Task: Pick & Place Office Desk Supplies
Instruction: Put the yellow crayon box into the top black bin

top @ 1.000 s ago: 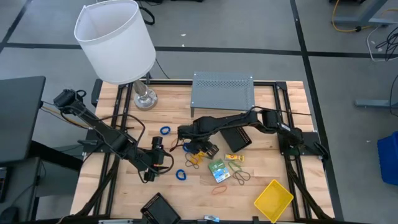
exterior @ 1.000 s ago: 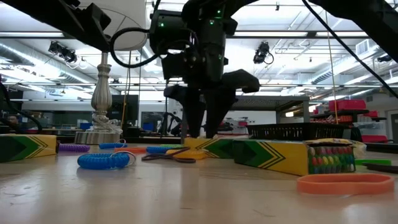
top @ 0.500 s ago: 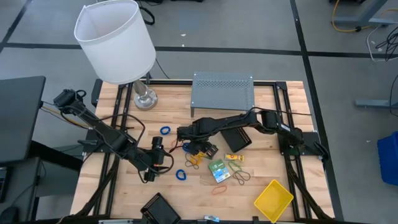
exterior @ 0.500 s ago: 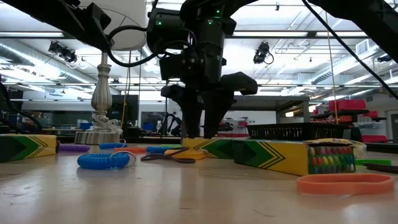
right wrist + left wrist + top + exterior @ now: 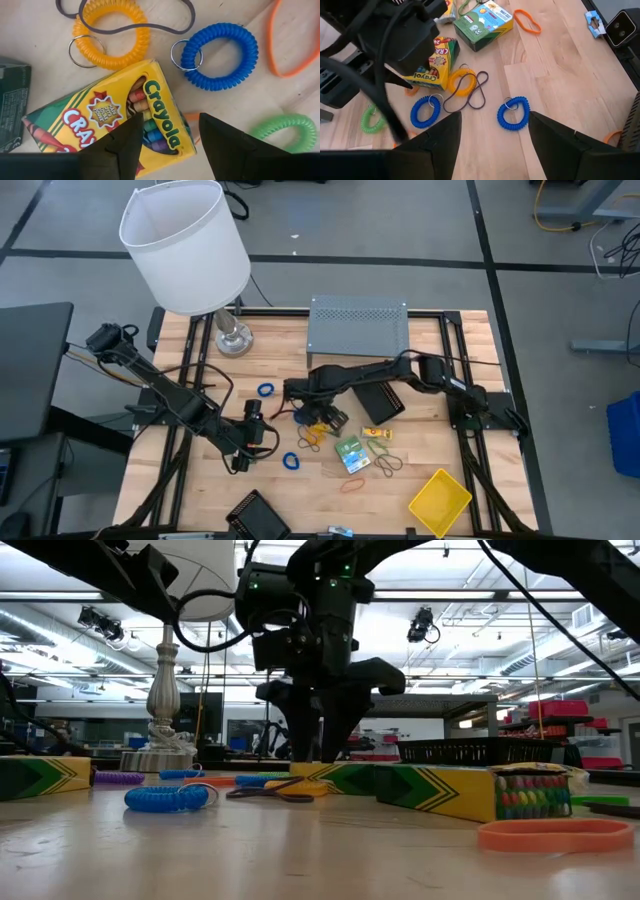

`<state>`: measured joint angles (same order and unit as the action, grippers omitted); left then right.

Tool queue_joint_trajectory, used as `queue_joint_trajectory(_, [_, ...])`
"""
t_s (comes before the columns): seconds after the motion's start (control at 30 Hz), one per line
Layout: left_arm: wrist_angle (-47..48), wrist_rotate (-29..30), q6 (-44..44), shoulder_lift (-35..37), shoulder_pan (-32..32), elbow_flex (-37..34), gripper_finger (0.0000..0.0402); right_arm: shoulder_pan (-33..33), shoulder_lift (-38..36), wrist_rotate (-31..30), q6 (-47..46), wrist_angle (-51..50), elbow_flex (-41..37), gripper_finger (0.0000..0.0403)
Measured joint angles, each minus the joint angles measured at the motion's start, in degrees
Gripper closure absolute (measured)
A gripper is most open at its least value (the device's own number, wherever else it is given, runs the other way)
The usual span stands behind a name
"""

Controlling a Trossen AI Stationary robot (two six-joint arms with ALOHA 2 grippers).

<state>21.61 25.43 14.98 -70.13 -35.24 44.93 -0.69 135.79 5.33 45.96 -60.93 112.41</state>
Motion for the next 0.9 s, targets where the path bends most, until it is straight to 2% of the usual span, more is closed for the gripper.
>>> queue_joint_trajectory(0.5, [0.0,-0.4,-0.2,0.0,0.1,0.0,0.0167,0.5,0.6,4.2,1.8,-0.5,-0.1,0.0248])
queue_joint_trajectory(0.63, [0.0,-0.4,0.1,0.0,0.1,0.0,0.0167,0.3,0.6,4.3,3.3,-1.1,-0.2,0.0299])
queue_joint_trajectory(0.77, [-0.1,0.0,0.1,0.0,0.1,0.0,0.0167,0.2,0.7,3.7,3.4,-0.9,-0.2,0.0377])
queue_joint_trajectory(0.9, [-0.4,0.0,0.0,0.0,0.1,0.0,0.0167,-0.3,0.8,0.4,2.6,-0.8,-0.2,0.0397])
